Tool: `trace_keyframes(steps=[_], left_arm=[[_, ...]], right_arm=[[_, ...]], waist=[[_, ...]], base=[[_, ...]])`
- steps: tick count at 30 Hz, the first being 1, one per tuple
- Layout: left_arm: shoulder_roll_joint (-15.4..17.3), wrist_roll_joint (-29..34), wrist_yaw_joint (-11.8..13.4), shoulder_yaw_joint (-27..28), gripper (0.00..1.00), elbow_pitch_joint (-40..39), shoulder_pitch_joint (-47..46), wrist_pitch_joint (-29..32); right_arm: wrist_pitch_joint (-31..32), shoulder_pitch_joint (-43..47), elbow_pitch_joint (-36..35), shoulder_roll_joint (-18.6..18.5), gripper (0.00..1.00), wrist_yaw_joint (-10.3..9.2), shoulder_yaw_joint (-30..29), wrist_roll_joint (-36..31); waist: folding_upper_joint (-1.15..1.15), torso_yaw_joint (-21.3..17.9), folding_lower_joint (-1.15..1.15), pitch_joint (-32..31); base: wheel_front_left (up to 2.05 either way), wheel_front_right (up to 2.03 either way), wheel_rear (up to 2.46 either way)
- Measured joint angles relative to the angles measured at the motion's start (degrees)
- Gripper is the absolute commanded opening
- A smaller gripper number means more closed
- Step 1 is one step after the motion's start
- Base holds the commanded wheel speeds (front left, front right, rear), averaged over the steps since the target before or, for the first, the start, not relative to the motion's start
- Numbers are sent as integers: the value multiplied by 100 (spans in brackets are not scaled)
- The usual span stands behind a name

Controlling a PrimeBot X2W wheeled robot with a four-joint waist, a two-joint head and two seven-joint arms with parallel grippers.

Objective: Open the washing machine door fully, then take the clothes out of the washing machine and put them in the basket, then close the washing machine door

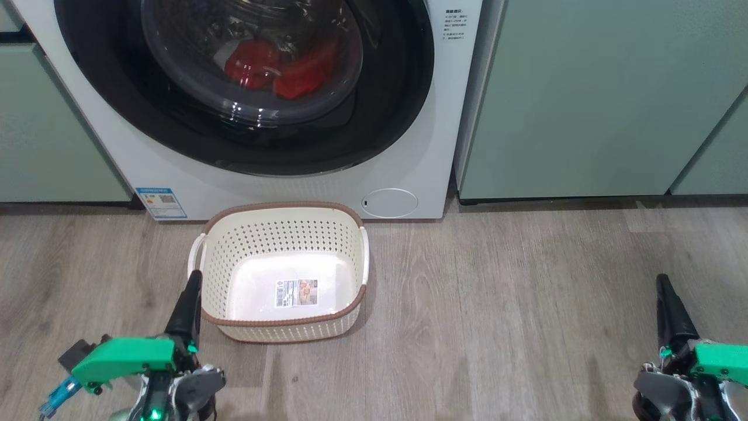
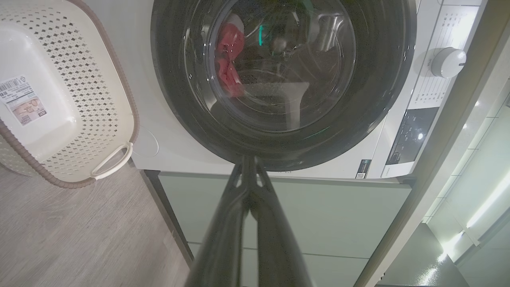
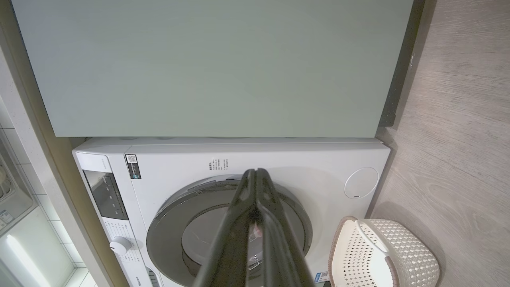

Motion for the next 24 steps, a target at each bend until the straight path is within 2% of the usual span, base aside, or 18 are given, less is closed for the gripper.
trace_keyframes(steps=[3, 4, 5, 6, 7, 11, 24], left_arm=[[0, 0, 0, 0, 0, 0, 0, 0], [-3, 0, 5, -2, 100, 55, 16, -3], [-9, 1, 5, -7, 100, 137, 59, -3], [-14, 1, 5, -8, 0, 230, 129, -3], [-14, 1, 5, -8, 100, 230, 129, -3], [-53, 1, 8, -20, 100, 559, 476, -11], [-56, 355, 7, -58, 100, 494, 458, -222]], right_arm=[[0, 0, 0, 0, 0, 0, 0, 0], [-1, 11, 59, 1, 100, 1, 4, 0], [-1, 41, 149, 2, 100, 1, 11, 0], [-1, 86, 255, 3, 0, 1, 12, 0], [-1, 86, 255, 3, 100, 1, 12, 0], [-10, 313, 579, 12, 100, 1, 19, 0], [-188, 360, 445, 21, 100, 1, 124, -226]], waist=[[0, 0, 0, 0], [0, 0, 0, 0], [0, 0, 0, 0], [0, 0, 0, 0], [0, 0, 0, 0], [0, 0, 0, 4], [0, 4, 0, 16]], base=[[0, 0, 0], [0, 0, 0], [0, 0, 0], [0, 0, 0], [0, 0, 0], [0, 0, 0], [0, 0, 0]])
